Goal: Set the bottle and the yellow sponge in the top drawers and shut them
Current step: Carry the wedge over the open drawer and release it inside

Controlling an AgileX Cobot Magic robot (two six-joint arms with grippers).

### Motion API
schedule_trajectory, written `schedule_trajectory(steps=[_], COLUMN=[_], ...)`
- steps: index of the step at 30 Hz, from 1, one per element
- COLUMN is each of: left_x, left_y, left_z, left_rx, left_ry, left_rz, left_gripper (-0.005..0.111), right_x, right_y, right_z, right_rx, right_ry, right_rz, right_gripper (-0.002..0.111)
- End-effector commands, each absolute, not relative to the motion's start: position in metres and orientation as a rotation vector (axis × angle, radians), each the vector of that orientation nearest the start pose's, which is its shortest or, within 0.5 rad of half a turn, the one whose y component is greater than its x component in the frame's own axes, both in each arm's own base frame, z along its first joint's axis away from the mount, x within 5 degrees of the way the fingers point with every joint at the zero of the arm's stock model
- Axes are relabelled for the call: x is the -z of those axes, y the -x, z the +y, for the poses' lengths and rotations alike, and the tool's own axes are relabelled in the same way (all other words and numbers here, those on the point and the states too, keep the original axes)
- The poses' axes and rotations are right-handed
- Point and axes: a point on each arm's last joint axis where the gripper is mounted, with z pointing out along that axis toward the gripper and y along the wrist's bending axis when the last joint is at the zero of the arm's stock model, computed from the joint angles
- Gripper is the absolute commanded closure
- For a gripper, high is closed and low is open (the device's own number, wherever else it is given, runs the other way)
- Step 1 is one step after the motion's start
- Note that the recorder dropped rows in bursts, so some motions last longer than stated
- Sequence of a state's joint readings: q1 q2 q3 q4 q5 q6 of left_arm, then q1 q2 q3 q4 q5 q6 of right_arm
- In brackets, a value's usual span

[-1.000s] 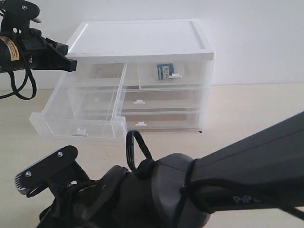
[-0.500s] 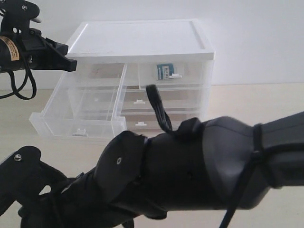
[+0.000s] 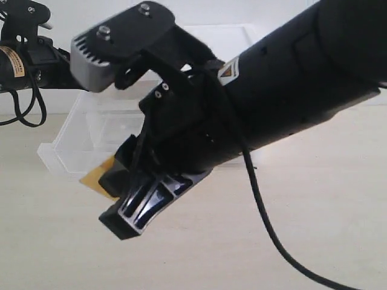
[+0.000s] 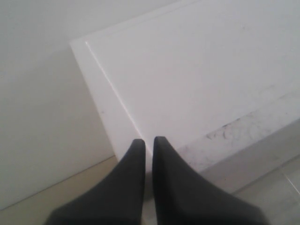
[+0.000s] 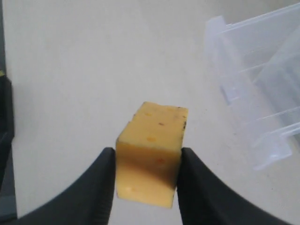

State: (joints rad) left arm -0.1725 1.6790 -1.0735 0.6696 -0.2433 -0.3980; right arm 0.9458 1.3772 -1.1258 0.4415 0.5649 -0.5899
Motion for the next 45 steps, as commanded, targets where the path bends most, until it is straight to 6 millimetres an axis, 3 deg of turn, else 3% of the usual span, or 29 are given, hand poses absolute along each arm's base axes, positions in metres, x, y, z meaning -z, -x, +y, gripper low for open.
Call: schedule_trajectory(steps=[1, 6, 11, 21, 29, 39, 45], left_x=[-0.267, -0.267, -0.267, -0.274, -0.287, -0.286, -0.284], left_y=[-0.374, -0.374, -0.374, -0.378, -0.382, -0.383, -0.384], left_z=[-0.078, -0.078, -0.078, -0.07, -0.068, -0.07, -0.07], left_rx=[0.079, 0.07, 0.07, 0.061, 0.08, 0.095, 0.095], left_ry=[-0.5, -0.509, -0.509, -0.476, -0.444, -0.449, -0.45], left_rz=[1.828, 1.827, 1.827, 1.808, 1.752, 1.735, 1.741], left_gripper=[0.103, 0.103, 0.103, 0.103, 0.103, 0.103, 0.103], right_x=[-0.34, -0.352, -0.348, -0.315, -0.29, -0.269, -0.259], right_y=[-0.173, -0.184, -0.192, -0.231, -0.276, -0.308, -0.324], right_z=[0.255, 0.258, 0.264, 0.306, 0.31, 0.334, 0.339], right_rx=[-0.622, -0.602, -0.589, -0.52, -0.458, -0.429, -0.414], right_ry=[1.26, 1.12, 1.069, 1.088, 1.036, 1.049, 1.036], right_rz=[1.825, 1.714, 1.691, 1.715, 1.79, 1.791, 1.805], right_gripper=[0.108, 0.108, 0.108, 0.108, 0.108, 0.108, 0.084])
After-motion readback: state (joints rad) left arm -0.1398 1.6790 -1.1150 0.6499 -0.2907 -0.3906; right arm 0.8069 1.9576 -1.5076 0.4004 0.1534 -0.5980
